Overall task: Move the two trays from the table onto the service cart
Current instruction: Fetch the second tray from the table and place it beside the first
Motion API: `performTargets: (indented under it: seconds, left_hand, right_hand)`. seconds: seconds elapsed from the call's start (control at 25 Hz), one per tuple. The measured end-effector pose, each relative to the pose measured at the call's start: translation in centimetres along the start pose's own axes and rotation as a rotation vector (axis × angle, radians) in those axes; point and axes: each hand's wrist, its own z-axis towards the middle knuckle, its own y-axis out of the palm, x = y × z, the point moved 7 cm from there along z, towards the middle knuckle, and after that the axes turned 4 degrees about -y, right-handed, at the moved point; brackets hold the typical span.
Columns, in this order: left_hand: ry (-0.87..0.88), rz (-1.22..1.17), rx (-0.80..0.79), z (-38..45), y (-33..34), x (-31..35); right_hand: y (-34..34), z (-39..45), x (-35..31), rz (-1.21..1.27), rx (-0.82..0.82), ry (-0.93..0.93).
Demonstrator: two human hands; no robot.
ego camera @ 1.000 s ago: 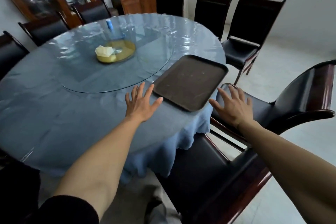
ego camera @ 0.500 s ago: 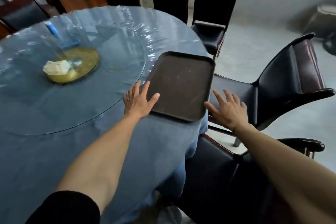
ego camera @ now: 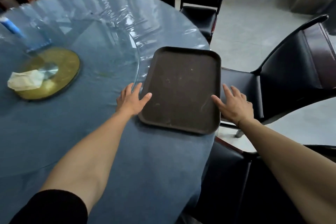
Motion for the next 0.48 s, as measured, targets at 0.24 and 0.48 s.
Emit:
performTargets:
  seconds: [0.24, 0.48]
  left_hand:
    - [-0.042, -0.173, -0.114, 6.7, 3.4, 1.1]
    - [-0.128, -0.221, -0.170, 12.9, 4.6, 2.5]
  right_hand:
    - [3.7, 5.1, 0.0, 0.154, -0.070, 0.116]
    - [6.4, 10.1, 0.8, 0.421, -0.117, 0.304]
